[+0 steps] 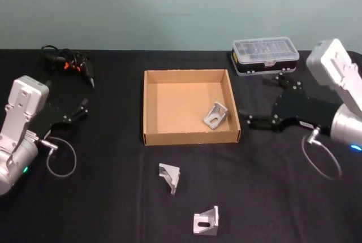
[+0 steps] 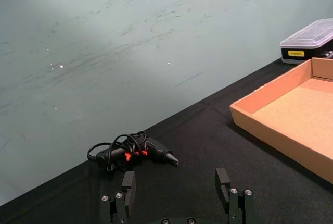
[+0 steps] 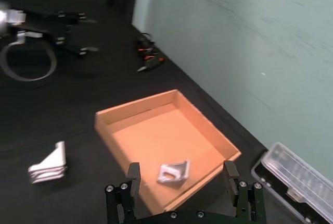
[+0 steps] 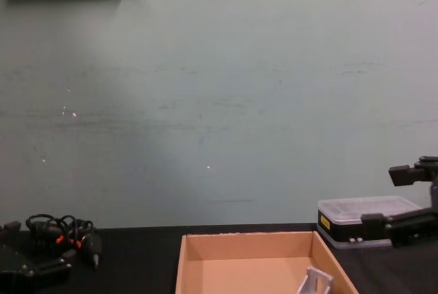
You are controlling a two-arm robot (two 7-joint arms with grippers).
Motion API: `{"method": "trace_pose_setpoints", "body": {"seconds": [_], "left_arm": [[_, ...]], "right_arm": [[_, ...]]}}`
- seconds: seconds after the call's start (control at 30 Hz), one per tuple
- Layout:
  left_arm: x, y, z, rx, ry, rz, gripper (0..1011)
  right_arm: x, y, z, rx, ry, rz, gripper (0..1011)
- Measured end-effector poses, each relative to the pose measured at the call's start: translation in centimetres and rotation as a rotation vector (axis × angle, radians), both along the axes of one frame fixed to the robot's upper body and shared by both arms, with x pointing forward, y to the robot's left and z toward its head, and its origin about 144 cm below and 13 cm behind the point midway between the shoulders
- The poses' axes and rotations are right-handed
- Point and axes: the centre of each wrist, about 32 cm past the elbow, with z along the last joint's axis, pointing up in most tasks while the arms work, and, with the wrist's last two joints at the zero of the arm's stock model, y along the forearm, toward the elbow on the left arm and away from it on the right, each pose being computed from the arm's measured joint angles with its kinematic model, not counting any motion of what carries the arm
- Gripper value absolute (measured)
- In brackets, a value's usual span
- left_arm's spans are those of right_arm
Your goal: Use one hand to pick up the angle iron from the table and place it into the box.
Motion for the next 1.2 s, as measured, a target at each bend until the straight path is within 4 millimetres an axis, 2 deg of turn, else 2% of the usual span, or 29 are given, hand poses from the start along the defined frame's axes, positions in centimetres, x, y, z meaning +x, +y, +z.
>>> {"method": "trace_pose_setpoints", "body": {"seconds": [0.27,0.57,0.83,1.2], "left_arm": [[0.0,0.0,0.0,0.0,0.0,0.0,1000],[0.0,0.0,0.0,0.0,0.0,0.0,1000],[0.0,0.0,0.0,0.0,0.0,0.0,1000],[0.0,0.0,0.0,0.0,0.0,0.0,1000]], "right_arm": [[-1.1,-1.3,1.0,-0.057,0.031,0.108,1002],[-1.4,-3.0,1.0,-0.062,0.179,0.261,1003],[-1.7,-3.5,0.0,-0.06,0.28,0.357,1002],[-2.2,-2.5,-2.3,-0.088,0.35,0.422,1003]]}}
